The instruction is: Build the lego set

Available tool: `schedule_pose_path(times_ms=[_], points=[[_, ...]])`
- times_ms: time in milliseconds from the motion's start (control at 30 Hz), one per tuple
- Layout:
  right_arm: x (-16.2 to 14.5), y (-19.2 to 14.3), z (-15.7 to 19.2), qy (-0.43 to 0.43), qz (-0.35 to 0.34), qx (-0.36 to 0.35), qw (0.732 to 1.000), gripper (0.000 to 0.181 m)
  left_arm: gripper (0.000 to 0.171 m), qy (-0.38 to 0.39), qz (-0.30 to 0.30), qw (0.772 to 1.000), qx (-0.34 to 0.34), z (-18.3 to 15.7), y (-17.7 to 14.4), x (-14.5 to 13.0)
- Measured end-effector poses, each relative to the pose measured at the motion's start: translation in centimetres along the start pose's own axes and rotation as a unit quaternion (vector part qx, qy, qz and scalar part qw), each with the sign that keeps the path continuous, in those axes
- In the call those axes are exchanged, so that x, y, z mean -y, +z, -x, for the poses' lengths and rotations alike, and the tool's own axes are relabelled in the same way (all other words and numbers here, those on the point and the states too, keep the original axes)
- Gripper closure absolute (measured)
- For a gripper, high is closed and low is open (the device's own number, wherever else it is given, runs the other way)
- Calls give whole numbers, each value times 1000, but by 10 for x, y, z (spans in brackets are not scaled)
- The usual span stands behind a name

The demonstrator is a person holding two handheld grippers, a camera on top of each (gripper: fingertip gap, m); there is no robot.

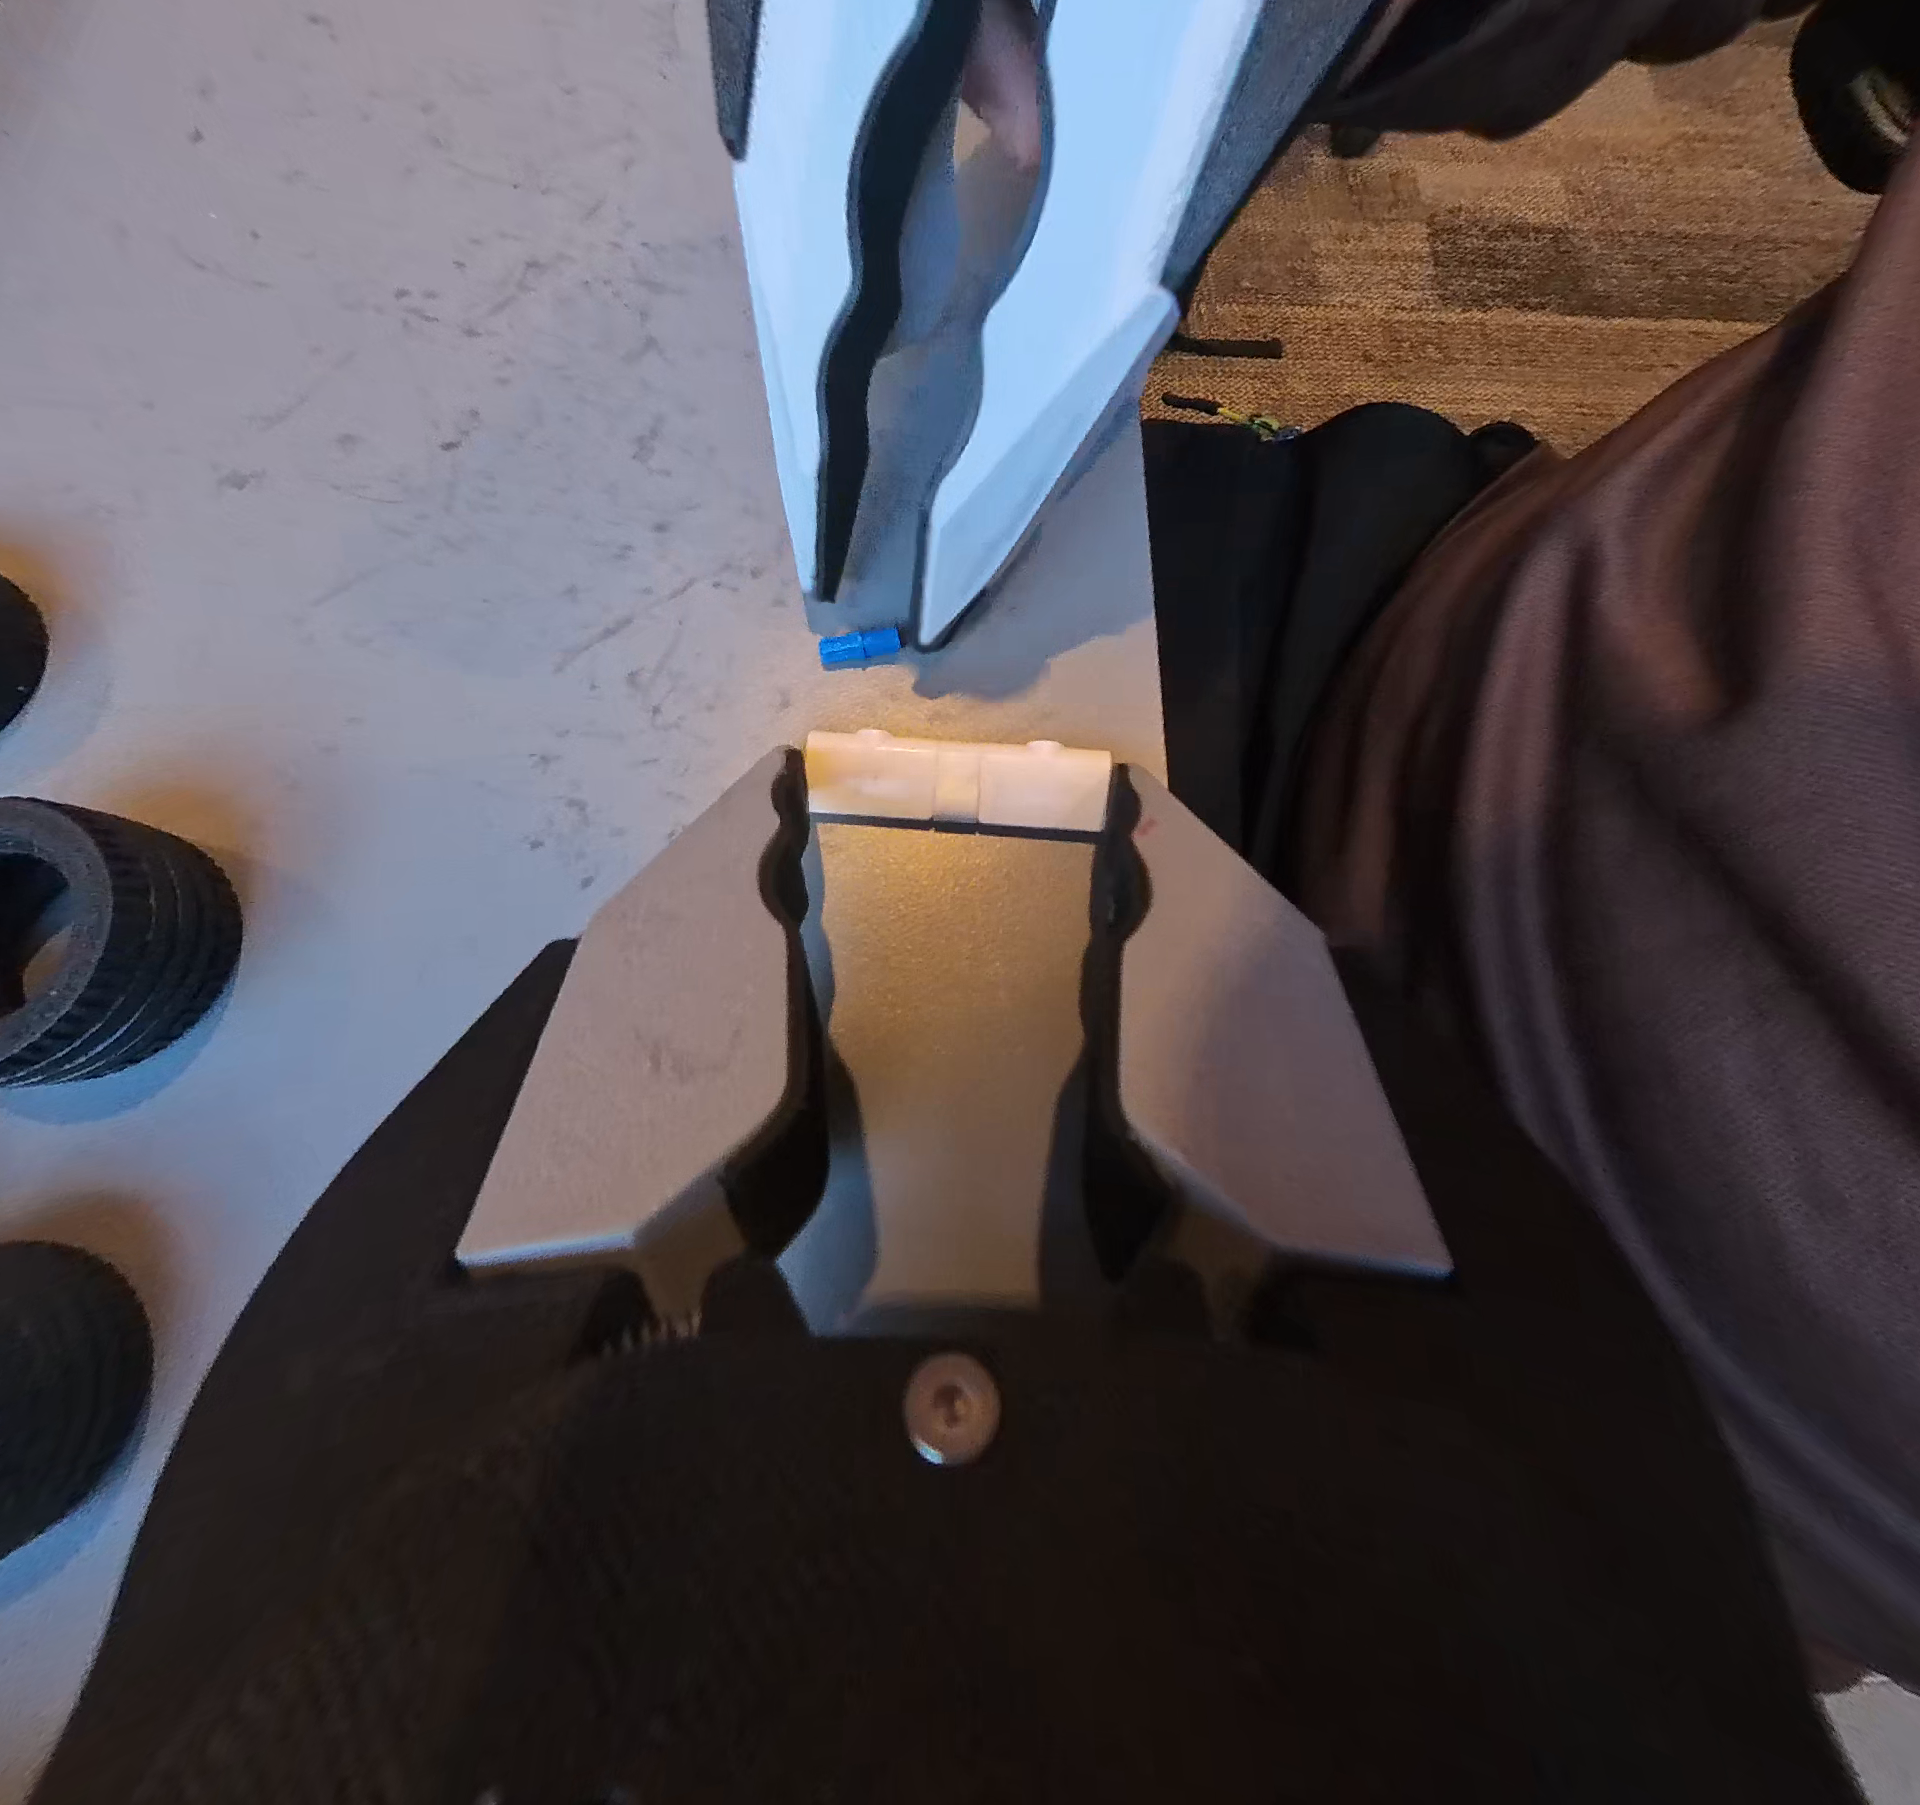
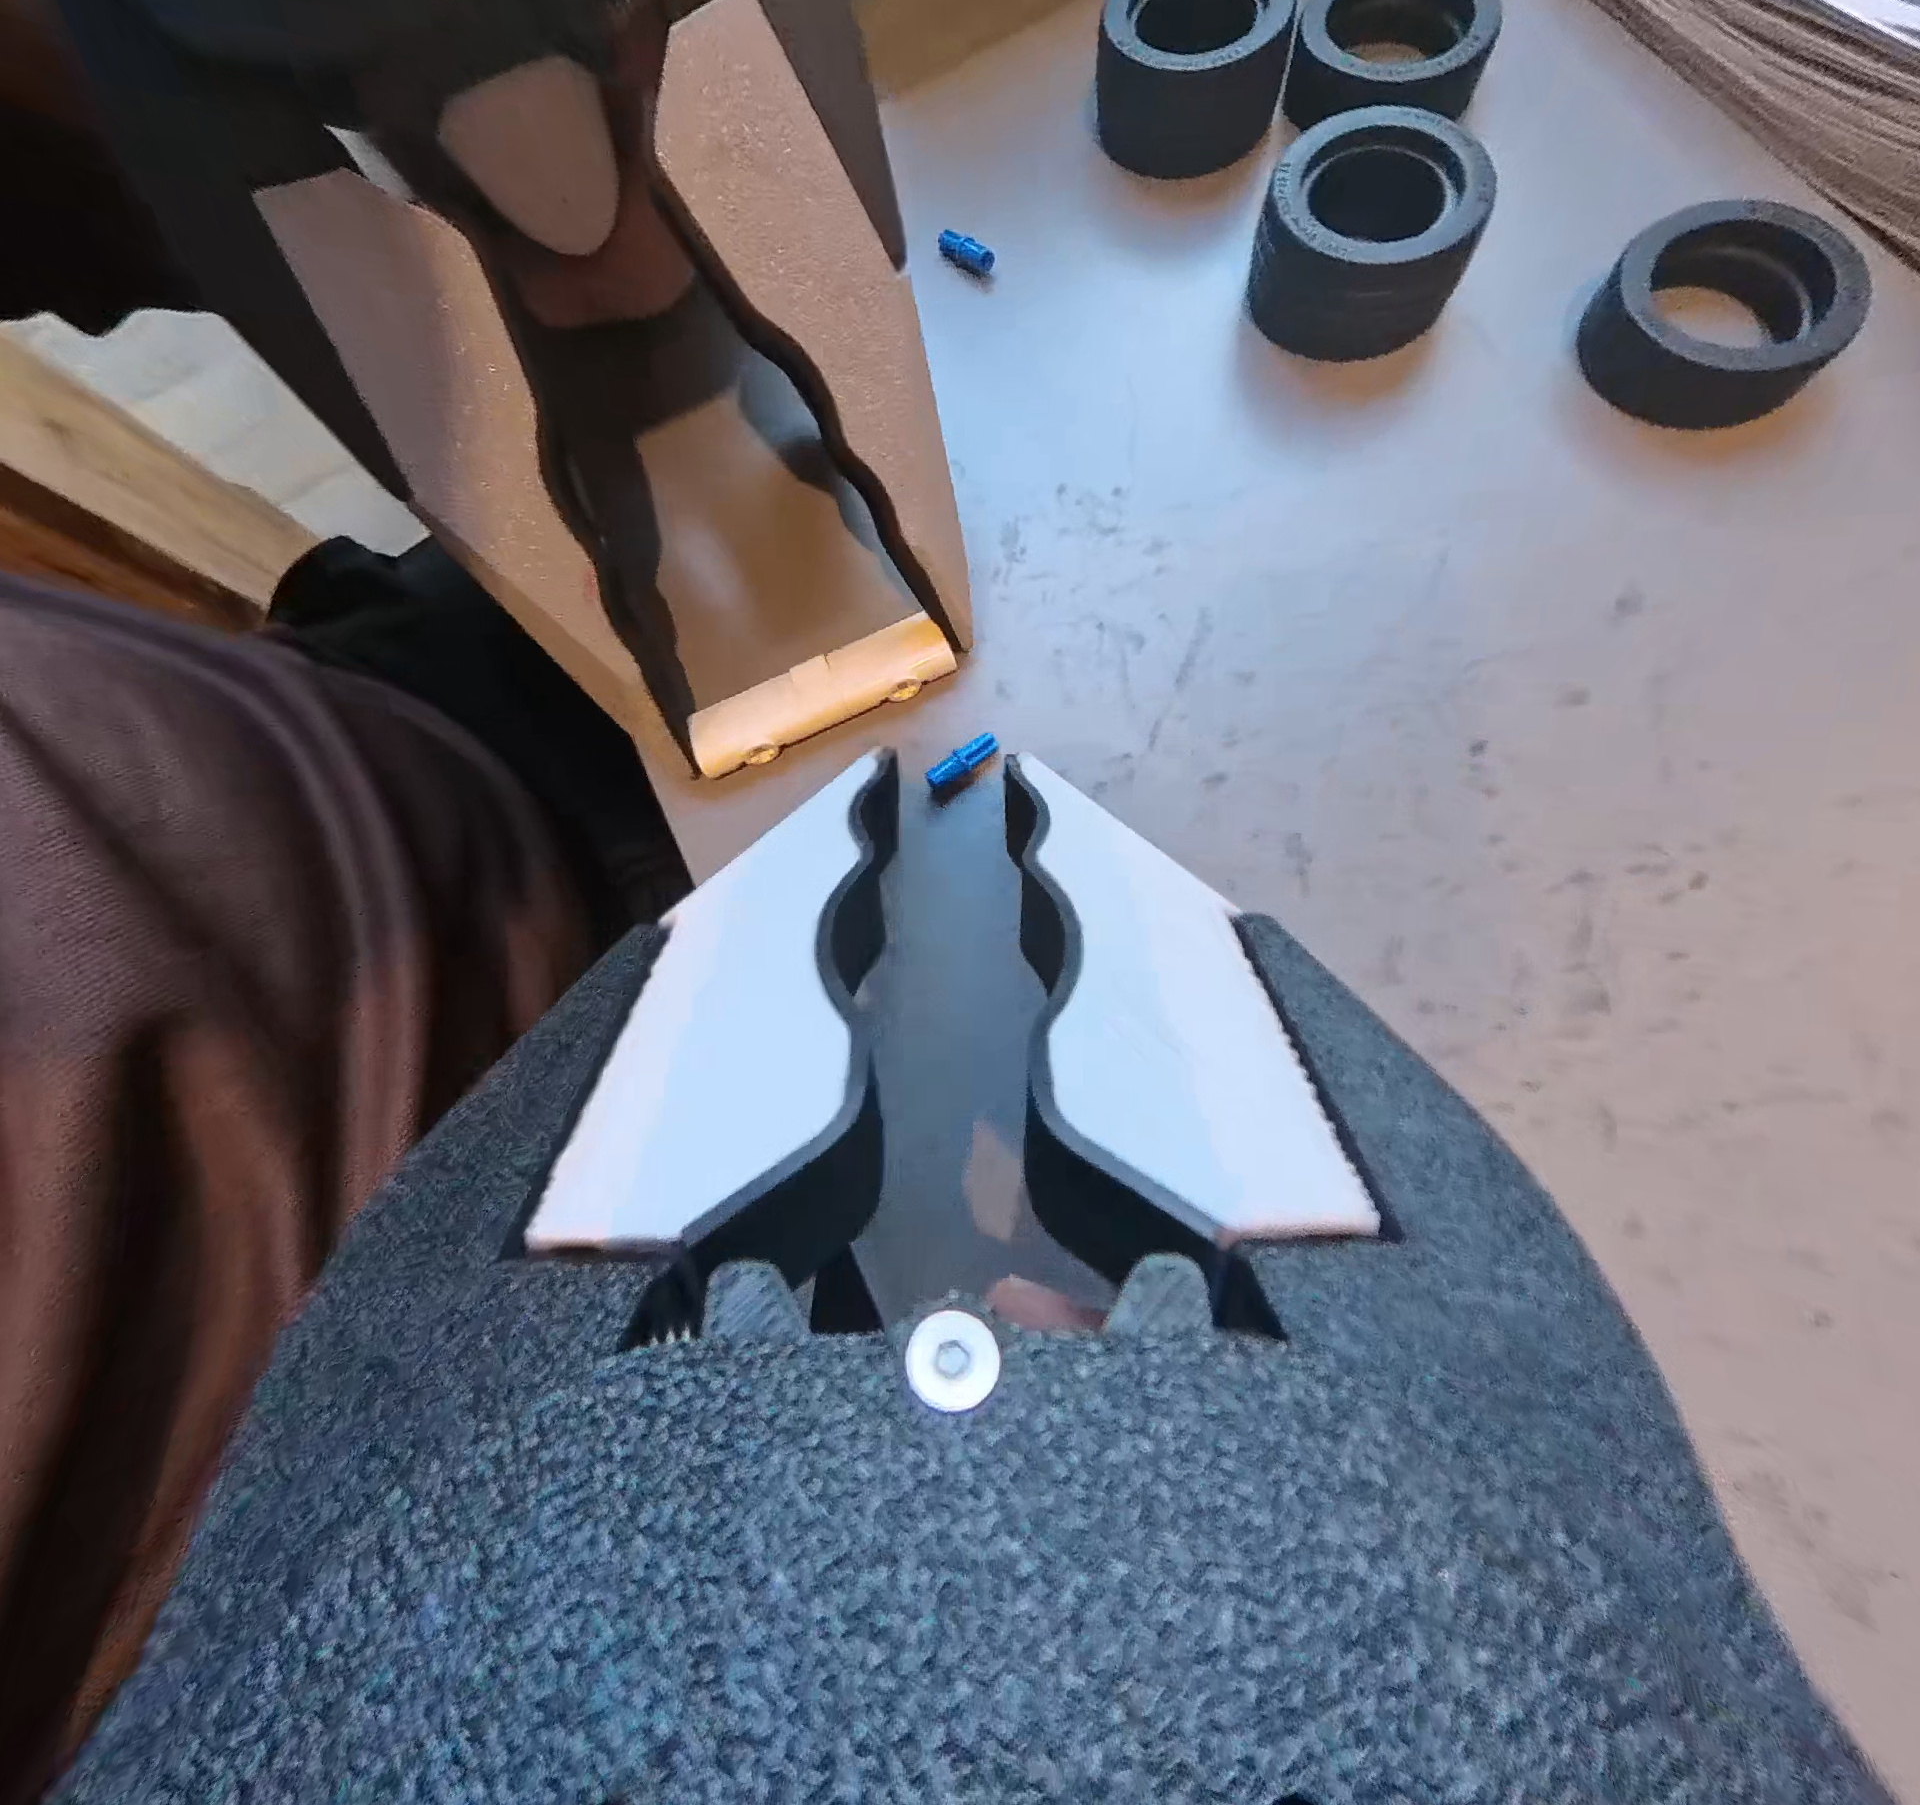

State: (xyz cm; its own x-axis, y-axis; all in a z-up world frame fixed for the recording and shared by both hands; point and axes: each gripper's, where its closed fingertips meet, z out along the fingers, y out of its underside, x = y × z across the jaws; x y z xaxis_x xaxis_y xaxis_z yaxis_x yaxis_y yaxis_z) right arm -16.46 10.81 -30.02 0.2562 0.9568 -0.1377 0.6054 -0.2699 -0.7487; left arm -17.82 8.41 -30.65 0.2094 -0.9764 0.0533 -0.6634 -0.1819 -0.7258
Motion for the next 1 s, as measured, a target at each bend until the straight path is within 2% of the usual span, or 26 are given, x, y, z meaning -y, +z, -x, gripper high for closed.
schedule_pose_path(times_ms=[200,367,533,667,1000], points=[[-4,6,-4,-20,17,-27,999,174,115,4,0,1000,-3,1,-2,-1],[-4,8,14,-43,29,45,998,178,115,21,2,1000,-12,1,-3,-3],[-3,9,7,-102,58,42,992,178,116,29,2,999,-28,0,-4,-4],[0,12,11,-107,56,73,990,178,116,31,2,999,-32,0,-4,-4],[0,12,11,-114,44,90,988,178,115,36,3,999,-35,0,-5,-5]])
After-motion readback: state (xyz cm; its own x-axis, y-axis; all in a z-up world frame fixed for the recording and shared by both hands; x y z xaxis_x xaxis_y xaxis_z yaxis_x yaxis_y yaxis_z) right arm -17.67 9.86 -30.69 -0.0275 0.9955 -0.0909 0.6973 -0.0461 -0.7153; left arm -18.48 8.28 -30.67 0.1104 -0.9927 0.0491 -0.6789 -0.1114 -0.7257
